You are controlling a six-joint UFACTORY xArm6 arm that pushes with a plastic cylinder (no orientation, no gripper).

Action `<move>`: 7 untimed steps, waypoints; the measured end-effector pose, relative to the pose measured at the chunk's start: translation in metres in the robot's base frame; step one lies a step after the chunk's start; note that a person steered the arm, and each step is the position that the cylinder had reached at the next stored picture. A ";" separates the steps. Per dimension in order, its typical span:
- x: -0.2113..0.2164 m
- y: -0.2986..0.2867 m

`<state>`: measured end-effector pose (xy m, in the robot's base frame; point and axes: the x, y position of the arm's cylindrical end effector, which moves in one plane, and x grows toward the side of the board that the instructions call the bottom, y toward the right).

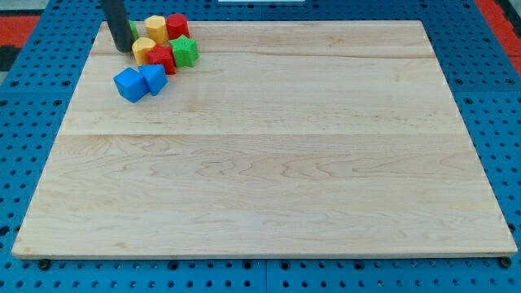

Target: Keep arm in between red star and blue cube

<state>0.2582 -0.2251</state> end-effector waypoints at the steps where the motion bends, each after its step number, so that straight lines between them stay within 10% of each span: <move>1: -0.012 0.001; 7: 0.061 0.071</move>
<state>0.3188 -0.1540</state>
